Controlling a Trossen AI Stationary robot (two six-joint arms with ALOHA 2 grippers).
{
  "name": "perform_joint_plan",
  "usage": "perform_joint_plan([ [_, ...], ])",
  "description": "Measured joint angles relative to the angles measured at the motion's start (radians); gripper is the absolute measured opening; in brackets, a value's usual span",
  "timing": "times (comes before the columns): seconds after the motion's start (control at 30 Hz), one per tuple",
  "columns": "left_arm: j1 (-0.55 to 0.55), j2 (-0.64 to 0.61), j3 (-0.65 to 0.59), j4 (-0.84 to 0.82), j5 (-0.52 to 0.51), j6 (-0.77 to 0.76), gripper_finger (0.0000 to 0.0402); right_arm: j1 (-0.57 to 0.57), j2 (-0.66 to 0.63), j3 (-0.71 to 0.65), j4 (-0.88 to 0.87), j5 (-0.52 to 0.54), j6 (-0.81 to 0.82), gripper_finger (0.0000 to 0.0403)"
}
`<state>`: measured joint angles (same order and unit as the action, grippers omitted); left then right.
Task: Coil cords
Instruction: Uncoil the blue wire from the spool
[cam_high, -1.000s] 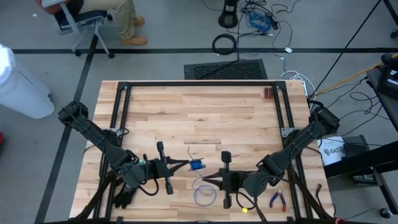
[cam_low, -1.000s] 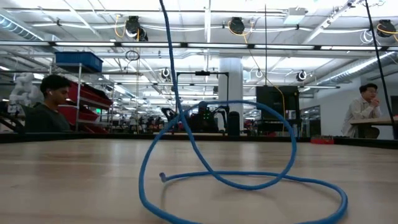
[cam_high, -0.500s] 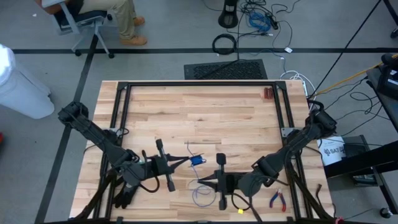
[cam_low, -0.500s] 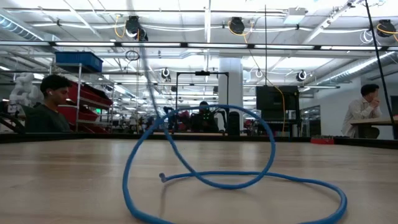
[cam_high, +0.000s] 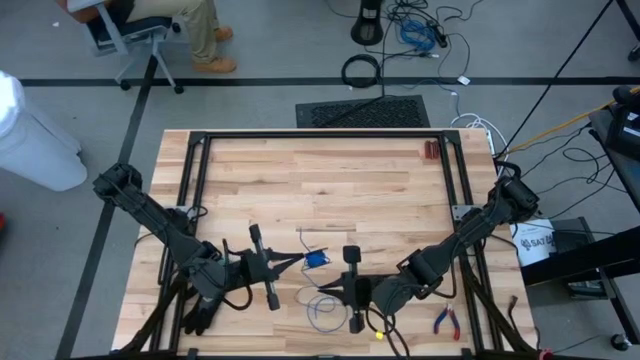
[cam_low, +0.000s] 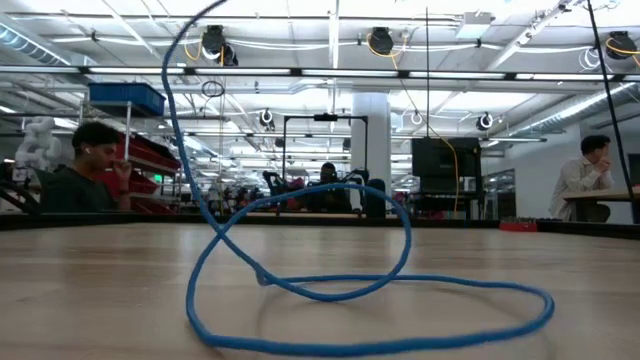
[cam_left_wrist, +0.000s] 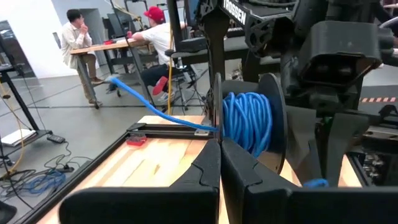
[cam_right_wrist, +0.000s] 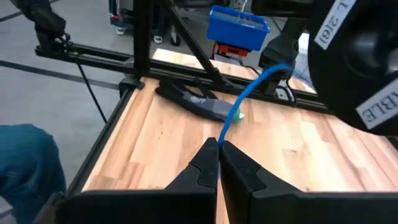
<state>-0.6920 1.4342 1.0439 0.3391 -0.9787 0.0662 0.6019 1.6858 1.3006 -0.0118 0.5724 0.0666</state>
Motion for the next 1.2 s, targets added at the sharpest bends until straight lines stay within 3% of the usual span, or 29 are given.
perform_joint_plan([
  [0.57,-0.076,-0.009,0.0,0.072,0.006,0.119,0.0002,0.0,-0.013,0.0,-0.337,0.002,0.13,0.0001],
  [0.9,-0.088,-0.031,0.0,0.073,0.005,0.126,0.0002,0.0,-0.036,0.0,-0.541,0.004,0.252,0.0049],
  [1.03,-0.094,-0.033,0.0,0.069,0.005,0.126,0.0002,0.0,-0.063,0.0,-0.508,0.009,0.277,0.0066],
  [1.2,-0.094,-0.033,0.0,0.067,0.005,0.124,0.0002,0.003,-0.058,0.0,-0.241,0.004,0.134,0.0077],
])
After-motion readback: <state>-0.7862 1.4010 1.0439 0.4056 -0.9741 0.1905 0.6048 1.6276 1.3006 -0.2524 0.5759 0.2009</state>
